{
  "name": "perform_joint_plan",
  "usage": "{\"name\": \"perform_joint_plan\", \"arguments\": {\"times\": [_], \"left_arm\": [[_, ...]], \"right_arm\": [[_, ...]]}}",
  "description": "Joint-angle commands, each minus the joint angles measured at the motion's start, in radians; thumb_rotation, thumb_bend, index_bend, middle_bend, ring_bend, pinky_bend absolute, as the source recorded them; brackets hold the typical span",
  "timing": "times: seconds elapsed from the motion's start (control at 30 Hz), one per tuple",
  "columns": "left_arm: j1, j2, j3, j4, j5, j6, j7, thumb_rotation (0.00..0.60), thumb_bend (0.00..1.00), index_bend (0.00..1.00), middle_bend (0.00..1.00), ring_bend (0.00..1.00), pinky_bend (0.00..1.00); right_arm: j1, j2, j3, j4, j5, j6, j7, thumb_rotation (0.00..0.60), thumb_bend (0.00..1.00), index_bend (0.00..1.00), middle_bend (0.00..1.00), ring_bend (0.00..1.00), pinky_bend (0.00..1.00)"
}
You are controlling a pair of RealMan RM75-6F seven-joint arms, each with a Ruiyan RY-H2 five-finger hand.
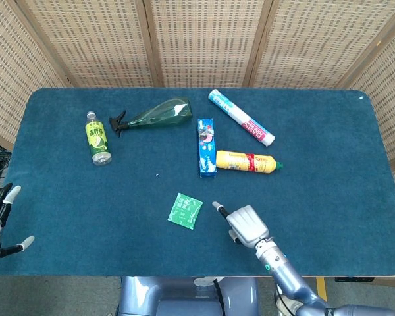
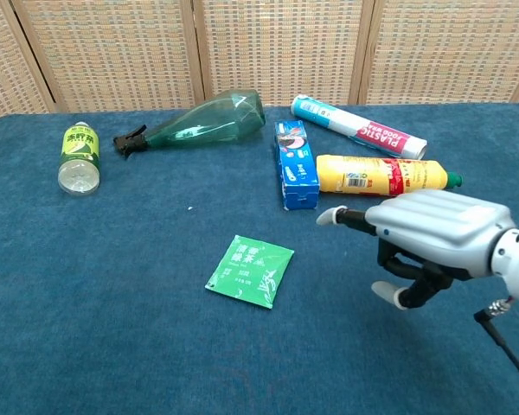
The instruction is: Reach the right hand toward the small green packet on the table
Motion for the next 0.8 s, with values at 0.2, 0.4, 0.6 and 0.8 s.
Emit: {"name": "perform_joint_plan", "arguments": {"times": [0.2,0.4,0.6,0.8], "left_arm": [[-0.003,0.000,-0.001,0.004,0.002,-0.002,-0.012,0.591,0.04,0.00,0.00,0.00,0.00],[-0.004,0.001,0.002,-0.001,0.004,-0.004,-0.006,0.592,0.04,0.00,0.00,0.00,0.00],[-0.002,0.004,0.003,-0.007,0.006,-0.001,-0.004,0.593,0.04,0.00,0.00,0.00,0.00],[-0.003,0.003,0.004,-0.007,0.007,-0.002,-0.004,0.593,0.04,0.00,0.00,0.00,0.00]], "right_arm": [[0.091,-0.112,-0.016,0.000,0.174,-0.007,-0.124,0.600,0.67,0.08,0.97,0.98,0.81],[0.124,-0.165,-0.029,0.032,0.218,0.009,-0.124,0.600,0.67,0.08,0.97,0.98,0.81],[0.141,-0.204,-0.031,0.051,0.219,0.029,-0.090,0.600,0.67,0.06,0.97,0.98,0.81],[0.169,-0.228,-0.029,0.069,0.252,0.035,-0.092,0.600,0.67,0.06,0.97,0.98,0.81]]}}
